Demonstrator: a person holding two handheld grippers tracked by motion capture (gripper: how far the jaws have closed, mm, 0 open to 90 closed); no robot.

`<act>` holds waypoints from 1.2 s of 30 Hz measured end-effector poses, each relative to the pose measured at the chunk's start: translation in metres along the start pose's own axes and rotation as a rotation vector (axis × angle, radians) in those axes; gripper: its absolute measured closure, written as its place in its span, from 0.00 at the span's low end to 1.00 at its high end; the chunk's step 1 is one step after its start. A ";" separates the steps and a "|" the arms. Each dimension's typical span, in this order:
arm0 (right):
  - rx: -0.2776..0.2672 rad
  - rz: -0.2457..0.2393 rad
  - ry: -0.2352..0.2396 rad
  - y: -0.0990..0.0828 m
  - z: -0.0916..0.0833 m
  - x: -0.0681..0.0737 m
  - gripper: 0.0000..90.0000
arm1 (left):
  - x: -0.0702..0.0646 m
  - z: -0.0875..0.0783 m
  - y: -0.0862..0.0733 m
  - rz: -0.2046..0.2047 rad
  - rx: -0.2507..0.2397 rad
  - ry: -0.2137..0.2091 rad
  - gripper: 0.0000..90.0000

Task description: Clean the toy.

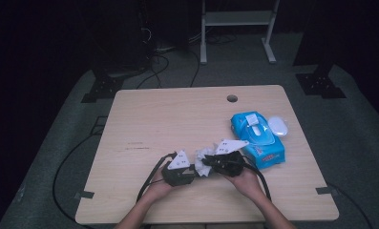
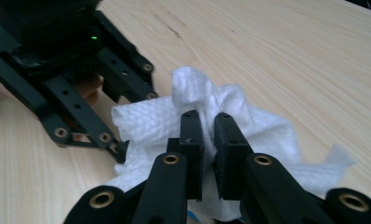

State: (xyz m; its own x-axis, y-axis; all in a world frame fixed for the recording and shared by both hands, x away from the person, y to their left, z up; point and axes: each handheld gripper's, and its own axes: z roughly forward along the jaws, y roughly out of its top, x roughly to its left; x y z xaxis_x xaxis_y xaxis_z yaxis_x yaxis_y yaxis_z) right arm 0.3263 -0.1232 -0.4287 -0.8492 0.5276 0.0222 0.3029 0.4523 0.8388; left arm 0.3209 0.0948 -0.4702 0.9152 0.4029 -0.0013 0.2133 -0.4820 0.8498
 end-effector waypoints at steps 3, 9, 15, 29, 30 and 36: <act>0.010 0.018 -0.043 -0.003 -0.010 -0.010 0.92 | 0.000 0.000 0.000 0.002 0.002 -0.004 0.79; 0.001 0.064 -0.069 -0.012 -0.020 -0.020 0.92 | 0.001 0.000 0.000 -0.008 0.001 -0.013 0.79; 0.014 0.008 -0.061 -0.009 -0.014 -0.011 0.92 | 0.001 -0.002 -0.001 -0.008 0.000 -0.015 0.79; 0.005 0.011 -0.072 -0.009 -0.011 -0.004 0.92 | 0.004 -0.002 -0.002 -0.013 -0.009 -0.021 0.78; 0.014 -0.020 -0.073 -0.006 -0.009 0.000 0.92 | 0.004 -0.002 -0.002 -0.016 -0.007 -0.020 0.77; 0.009 0.040 -0.068 -0.011 -0.017 -0.015 0.92 | 0.004 -0.002 -0.003 -0.030 -0.015 -0.022 0.77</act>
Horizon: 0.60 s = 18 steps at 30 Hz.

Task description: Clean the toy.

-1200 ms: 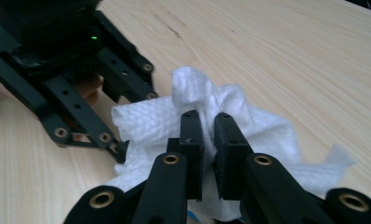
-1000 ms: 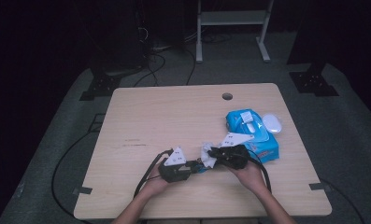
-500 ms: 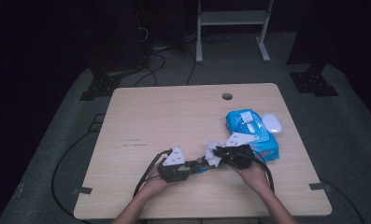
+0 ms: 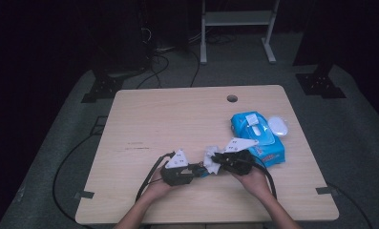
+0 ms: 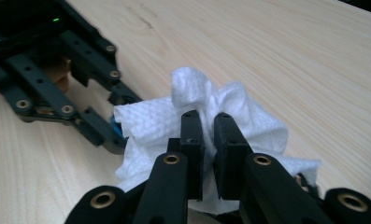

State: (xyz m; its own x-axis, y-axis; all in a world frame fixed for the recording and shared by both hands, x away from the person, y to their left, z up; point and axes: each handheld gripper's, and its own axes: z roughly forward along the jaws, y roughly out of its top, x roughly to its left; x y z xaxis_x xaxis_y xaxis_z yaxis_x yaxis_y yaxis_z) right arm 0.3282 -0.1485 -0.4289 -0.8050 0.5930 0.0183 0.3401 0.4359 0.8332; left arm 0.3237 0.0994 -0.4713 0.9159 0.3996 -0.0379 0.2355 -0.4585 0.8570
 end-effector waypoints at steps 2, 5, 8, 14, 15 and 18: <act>-0.006 0.028 0.004 -0.002 -0.002 -0.005 0.92 | 0.001 0.001 0.000 -0.010 -0.005 -0.004 0.76; -0.011 0.030 0.006 -0.003 0.000 -0.002 0.92 | 0.001 0.004 0.001 -0.027 -0.007 -0.008 0.73; -0.011 0.017 0.030 0.000 0.006 0.005 0.92 | 0.000 0.006 0.000 -0.018 0.011 0.002 0.73; 0.002 0.000 0.003 0.001 0.001 -0.001 0.92 | -0.002 0.006 -0.001 -0.002 0.013 0.014 0.76; 0.004 0.008 -0.016 0.000 -0.002 -0.005 0.92 | -0.002 0.006 -0.001 0.001 0.016 0.014 0.76; -0.004 0.064 -0.047 -0.004 -0.009 -0.019 0.92 | -0.002 0.007 -0.001 0.002 0.016 0.009 0.77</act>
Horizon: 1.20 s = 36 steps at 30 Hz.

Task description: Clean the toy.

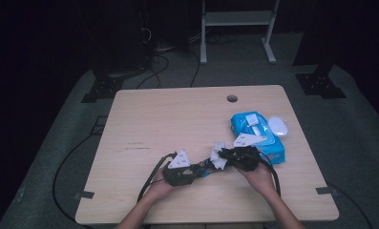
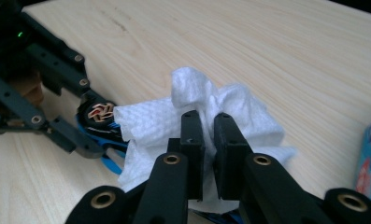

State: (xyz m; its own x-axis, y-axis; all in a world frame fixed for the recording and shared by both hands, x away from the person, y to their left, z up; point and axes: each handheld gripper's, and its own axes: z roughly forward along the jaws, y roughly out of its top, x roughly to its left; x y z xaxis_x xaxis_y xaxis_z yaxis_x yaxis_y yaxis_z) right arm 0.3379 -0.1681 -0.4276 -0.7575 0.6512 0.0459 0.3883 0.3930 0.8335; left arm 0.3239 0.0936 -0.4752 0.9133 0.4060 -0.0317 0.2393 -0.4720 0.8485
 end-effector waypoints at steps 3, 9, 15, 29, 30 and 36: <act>-0.004 -0.006 0.005 -0.002 0.002 0.003 0.92 | 0.000 0.000 -0.001 -0.004 -0.008 0.000 0.76; 0.004 -0.058 0.063 0.005 0.015 0.024 0.92 | 0.000 0.001 0.000 -0.008 -0.007 0.005 0.76; 0.020 -0.074 0.028 0.005 0.007 0.018 0.92 | 0.001 0.000 -0.001 -0.013 -0.013 -0.001 0.76; 0.017 -0.071 0.021 0.001 0.002 0.015 0.92 | 0.001 0.000 0.000 -0.010 -0.008 0.009 0.76; 0.018 -0.080 0.017 0.002 0.002 0.015 0.92 | 0.001 0.000 0.000 -0.008 -0.009 0.011 0.76; 0.013 -0.018 -0.027 -0.004 -0.010 -0.009 0.92 | 0.001 0.000 0.000 -0.007 -0.009 0.007 0.76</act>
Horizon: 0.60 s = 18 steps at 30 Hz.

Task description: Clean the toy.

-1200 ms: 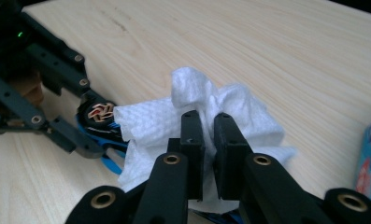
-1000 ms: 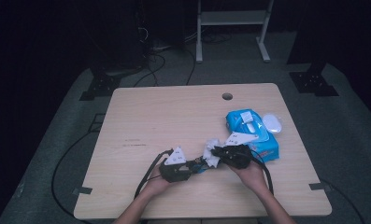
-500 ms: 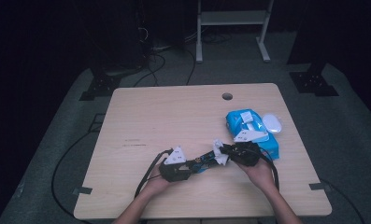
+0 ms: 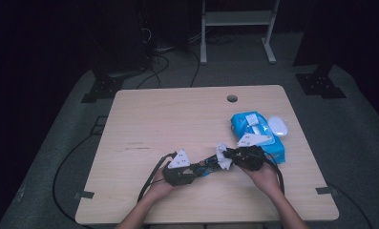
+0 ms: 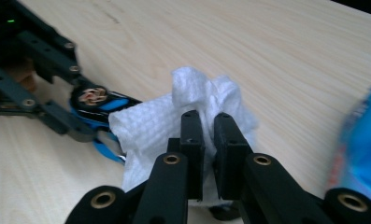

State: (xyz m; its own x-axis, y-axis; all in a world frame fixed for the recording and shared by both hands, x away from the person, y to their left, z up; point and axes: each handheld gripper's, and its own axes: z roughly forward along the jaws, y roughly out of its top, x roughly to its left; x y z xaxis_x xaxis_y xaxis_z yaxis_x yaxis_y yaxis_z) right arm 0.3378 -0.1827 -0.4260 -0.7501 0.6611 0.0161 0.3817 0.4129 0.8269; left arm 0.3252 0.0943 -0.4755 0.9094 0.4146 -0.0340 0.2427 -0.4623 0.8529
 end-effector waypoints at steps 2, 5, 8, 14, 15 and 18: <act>0.006 -0.004 -0.021 0.000 -0.002 -0.005 0.92 | 0.001 0.000 0.000 0.000 0.001 -0.001 0.77; 0.001 0.003 -0.018 0.000 0.000 -0.005 0.92 | 0.001 -0.001 0.000 -0.005 -0.002 0.005 0.76; -0.015 0.007 0.028 0.001 0.006 0.004 0.92 | 0.002 0.000 0.000 -0.019 -0.009 0.010 0.76; -0.004 -0.017 0.020 0.002 0.005 0.003 0.92 | 0.002 -0.002 -0.001 -0.016 -0.009 0.015 0.76; -0.005 -0.005 0.004 0.000 0.002 -0.003 0.92 | 0.002 -0.002 -0.001 -0.017 -0.012 0.014 0.76; -0.020 0.068 0.009 -0.006 -0.004 -0.015 0.92 | 0.002 -0.002 0.000 -0.018 -0.021 0.015 0.77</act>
State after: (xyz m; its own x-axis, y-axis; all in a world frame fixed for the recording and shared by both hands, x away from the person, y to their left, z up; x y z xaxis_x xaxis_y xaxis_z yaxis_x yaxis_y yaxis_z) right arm 0.3446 -0.1975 -0.4295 -0.7279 0.6813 0.0777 0.4211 0.3548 0.8347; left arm 0.3265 0.0972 -0.4743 0.8998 0.4343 -0.0422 0.2518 -0.4379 0.8631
